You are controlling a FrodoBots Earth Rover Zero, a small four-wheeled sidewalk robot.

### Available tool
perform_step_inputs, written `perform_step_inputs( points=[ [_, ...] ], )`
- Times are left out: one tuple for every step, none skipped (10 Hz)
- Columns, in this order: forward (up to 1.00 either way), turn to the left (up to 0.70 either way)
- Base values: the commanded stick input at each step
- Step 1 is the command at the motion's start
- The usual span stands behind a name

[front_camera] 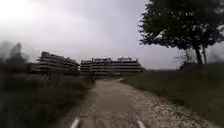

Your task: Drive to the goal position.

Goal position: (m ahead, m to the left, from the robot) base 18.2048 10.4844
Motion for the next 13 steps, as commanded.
perform_step_inputs(
  points=[
    [0.70,0.00],
    [0.70,0.00],
    [0.70,0.00],
    [0.70,0.00],
    [0.70,0.00],
    [0.70,0.00],
    [0.70,0.00],
    [0.70,0.00],
    [0.70,0.00],
    [0.70,0.00],
    [0.70,0.00],
    [0.70,0.00],
    [0.70,0.00]
  ],
)
